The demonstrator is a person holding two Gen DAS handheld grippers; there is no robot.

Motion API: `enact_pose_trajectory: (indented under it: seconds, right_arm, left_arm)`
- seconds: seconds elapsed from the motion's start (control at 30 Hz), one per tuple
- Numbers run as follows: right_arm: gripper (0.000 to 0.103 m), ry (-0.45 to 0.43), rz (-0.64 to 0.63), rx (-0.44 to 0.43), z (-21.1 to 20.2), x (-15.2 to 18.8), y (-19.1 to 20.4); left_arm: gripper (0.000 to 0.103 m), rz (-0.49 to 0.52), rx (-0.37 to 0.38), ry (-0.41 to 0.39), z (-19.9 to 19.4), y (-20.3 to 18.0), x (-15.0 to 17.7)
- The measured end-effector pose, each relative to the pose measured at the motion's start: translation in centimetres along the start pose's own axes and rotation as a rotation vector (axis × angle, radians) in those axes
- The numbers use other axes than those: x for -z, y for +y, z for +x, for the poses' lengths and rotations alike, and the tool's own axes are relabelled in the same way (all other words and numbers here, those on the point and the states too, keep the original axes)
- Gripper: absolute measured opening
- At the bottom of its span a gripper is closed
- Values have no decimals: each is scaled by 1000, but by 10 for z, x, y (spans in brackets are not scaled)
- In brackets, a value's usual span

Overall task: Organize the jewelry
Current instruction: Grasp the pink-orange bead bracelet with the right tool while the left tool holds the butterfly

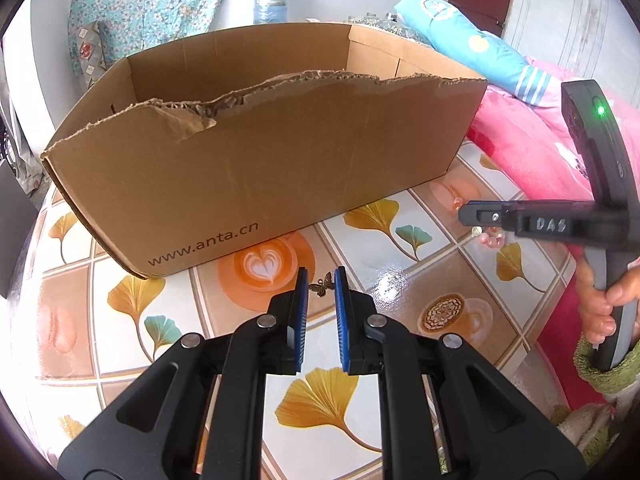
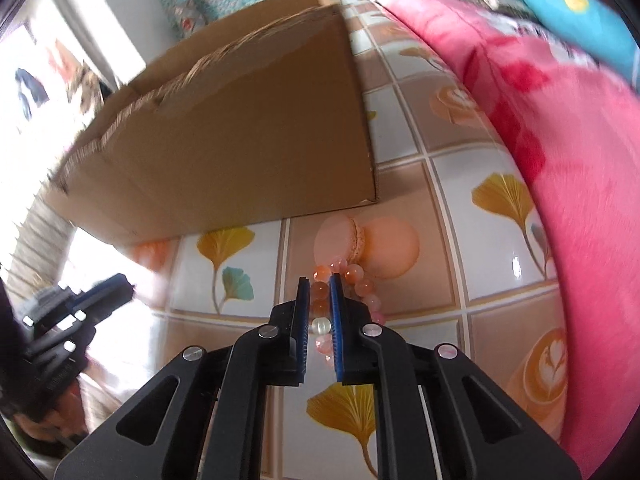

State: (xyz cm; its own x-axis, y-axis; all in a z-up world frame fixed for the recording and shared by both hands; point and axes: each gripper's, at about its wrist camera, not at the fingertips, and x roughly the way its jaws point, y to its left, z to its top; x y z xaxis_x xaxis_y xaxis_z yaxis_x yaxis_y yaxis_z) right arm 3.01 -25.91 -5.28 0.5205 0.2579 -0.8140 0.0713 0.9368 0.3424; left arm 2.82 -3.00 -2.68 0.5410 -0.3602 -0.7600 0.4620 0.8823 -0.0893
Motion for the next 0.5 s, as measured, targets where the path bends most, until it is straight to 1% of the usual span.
enact_pose_trajectory:
  seconds: [0.17, 0.3, 0.47, 0.5]
  right_arm:
    - [10, -39, 120, -125, -11, -7, -24]
    - [10, -87, 212, -262, -22, -3, -37]
    - [10, -117, 286, -382, -27, -2, -51]
    - [10, -121, 296, -398, -28, -3, -48]
  left_arm:
    - [12, 0, 0, -5, -3, 0, 0]
    - [12, 1, -1, -9, -5, 1, 0]
    - [12, 3, -5, -16, -10, 0, 1]
    - [12, 4, -5, -18, -11, 0, 0]
